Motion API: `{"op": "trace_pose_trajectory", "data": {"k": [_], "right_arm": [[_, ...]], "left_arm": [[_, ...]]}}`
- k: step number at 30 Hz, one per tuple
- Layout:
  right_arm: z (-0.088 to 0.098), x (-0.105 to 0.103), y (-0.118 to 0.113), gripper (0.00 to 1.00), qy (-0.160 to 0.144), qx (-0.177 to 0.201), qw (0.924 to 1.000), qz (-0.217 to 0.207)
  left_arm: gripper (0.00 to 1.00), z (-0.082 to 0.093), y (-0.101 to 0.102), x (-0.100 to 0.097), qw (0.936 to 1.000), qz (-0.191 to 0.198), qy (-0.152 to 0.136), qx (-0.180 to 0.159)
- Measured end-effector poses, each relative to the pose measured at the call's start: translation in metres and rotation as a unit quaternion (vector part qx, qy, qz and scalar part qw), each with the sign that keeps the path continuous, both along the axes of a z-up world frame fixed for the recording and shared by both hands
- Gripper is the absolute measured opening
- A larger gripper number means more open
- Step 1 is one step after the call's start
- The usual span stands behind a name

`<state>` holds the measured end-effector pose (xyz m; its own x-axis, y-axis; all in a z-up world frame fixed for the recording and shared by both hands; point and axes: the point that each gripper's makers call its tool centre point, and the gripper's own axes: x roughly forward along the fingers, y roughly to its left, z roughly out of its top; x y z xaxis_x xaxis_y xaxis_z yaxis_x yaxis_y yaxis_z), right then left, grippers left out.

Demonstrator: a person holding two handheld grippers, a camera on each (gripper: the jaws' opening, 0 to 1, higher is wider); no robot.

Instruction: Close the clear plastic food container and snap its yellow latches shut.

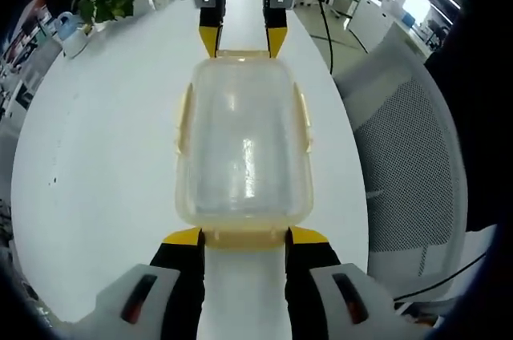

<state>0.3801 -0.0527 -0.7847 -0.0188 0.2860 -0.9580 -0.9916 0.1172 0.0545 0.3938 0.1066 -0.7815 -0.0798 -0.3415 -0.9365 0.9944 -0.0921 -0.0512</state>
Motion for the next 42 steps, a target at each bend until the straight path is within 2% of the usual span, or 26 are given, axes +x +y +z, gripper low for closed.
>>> {"op": "trace_pose_trajectory", "data": {"k": [11, 29, 32, 38, 42], "right_arm": [[-0.001, -0.004, -0.01, 0.37, -0.004, -0.002, 1.0, 0.005], [-0.008, -0.007, -0.012, 0.37, -0.008, -0.012, 0.9999, 0.006], [-0.009, -0.003, -0.014, 0.37, -0.016, -0.016, 0.9997, 0.006], [-0.012, -0.007, -0.013, 0.37, -0.011, -0.013, 0.9999, 0.0], [-0.013, -0.007, -0.014, 0.37, -0.012, -0.009, 0.9999, -0.003]], "left_arm": [[0.37, -0.004, -0.01, -0.007, 1.0, -0.002, 0.002, 0.002], [0.38, -0.012, -0.012, -0.008, 0.9999, -0.005, 0.006, 0.014], [0.38, -0.012, -0.013, -0.005, 0.9999, -0.004, -0.001, 0.013], [0.38, -0.013, -0.013, -0.006, 0.9995, -0.015, -0.009, 0.025], [0.38, -0.013, -0.013, -0.006, 0.9996, -0.014, -0.016, 0.021]]}}
